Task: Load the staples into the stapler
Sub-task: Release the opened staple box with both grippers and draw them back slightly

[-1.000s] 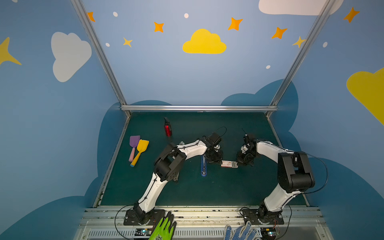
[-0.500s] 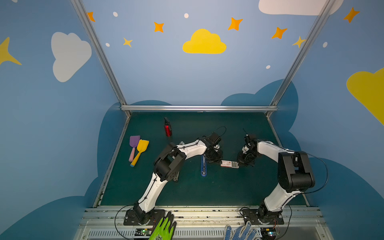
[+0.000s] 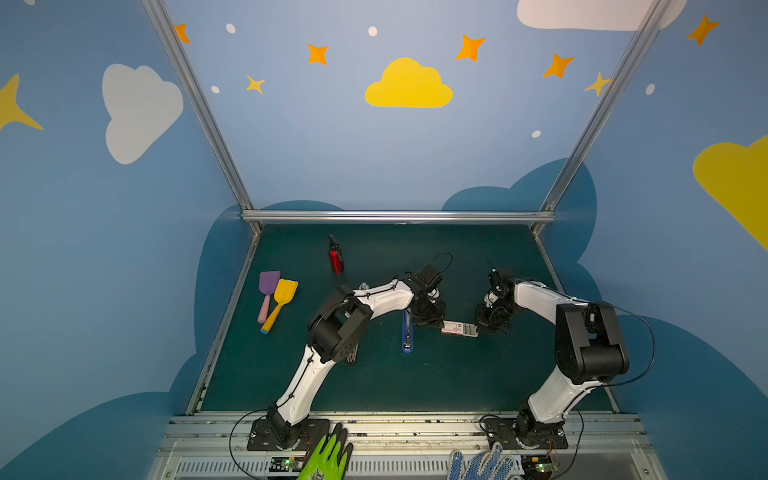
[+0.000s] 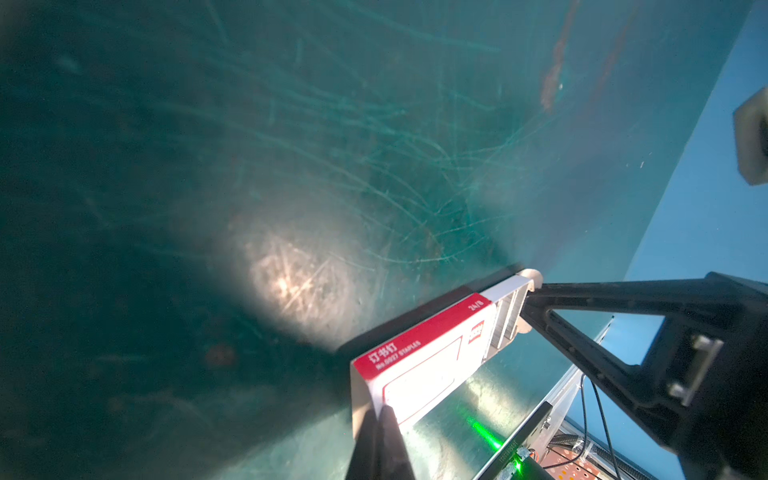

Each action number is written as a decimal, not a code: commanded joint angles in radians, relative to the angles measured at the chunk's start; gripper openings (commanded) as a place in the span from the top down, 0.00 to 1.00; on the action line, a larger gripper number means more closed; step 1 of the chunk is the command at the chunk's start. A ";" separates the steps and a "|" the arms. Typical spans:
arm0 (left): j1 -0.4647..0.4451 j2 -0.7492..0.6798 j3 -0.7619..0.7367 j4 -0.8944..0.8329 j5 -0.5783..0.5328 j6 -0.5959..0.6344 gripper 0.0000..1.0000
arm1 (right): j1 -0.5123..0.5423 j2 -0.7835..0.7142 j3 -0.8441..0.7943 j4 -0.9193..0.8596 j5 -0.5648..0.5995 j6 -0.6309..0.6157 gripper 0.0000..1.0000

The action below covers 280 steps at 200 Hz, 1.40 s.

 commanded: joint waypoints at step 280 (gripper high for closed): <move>-0.007 -0.522 -0.398 0.119 -0.177 0.002 0.45 | 0.062 -0.406 -0.086 0.026 -0.021 -0.039 0.77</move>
